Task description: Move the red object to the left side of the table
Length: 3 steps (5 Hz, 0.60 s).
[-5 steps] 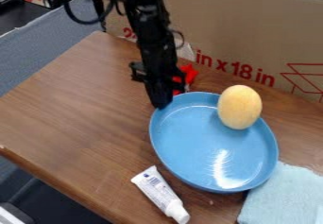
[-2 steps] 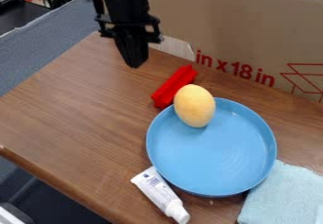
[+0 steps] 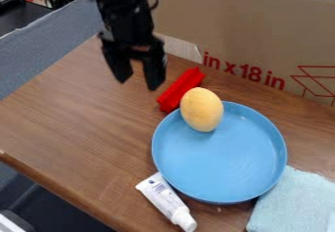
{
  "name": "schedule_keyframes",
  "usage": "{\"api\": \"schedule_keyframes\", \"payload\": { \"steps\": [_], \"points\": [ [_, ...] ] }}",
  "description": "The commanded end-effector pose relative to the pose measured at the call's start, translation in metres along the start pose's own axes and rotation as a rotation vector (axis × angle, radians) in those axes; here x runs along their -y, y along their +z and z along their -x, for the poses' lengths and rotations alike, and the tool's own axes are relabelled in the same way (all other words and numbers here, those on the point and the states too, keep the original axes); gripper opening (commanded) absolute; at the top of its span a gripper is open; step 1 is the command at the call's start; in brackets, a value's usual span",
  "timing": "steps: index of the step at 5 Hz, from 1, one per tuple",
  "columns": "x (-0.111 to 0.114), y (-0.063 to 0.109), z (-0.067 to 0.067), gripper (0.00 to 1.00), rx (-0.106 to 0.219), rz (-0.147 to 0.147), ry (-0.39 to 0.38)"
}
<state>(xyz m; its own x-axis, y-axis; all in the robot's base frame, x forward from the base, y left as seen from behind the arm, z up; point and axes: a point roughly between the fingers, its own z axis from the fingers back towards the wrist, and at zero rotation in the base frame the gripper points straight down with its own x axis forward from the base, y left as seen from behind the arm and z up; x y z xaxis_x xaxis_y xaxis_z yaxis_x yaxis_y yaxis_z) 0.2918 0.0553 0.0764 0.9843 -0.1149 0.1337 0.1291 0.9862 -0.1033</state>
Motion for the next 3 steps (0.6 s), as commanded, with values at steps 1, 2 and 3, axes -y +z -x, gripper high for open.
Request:
{"api": "schedule_keyframes", "payload": {
  "steps": [1, 2, 3],
  "points": [
    [-0.001, -0.001, -0.010, 1.00, 0.030, 0.006, 0.019],
    [0.022, 0.000, -0.009, 1.00, 0.052, 0.005, 0.011],
    [0.022, -0.006, -0.018, 1.00, 0.073, 0.025, 0.018]
  ]
}}
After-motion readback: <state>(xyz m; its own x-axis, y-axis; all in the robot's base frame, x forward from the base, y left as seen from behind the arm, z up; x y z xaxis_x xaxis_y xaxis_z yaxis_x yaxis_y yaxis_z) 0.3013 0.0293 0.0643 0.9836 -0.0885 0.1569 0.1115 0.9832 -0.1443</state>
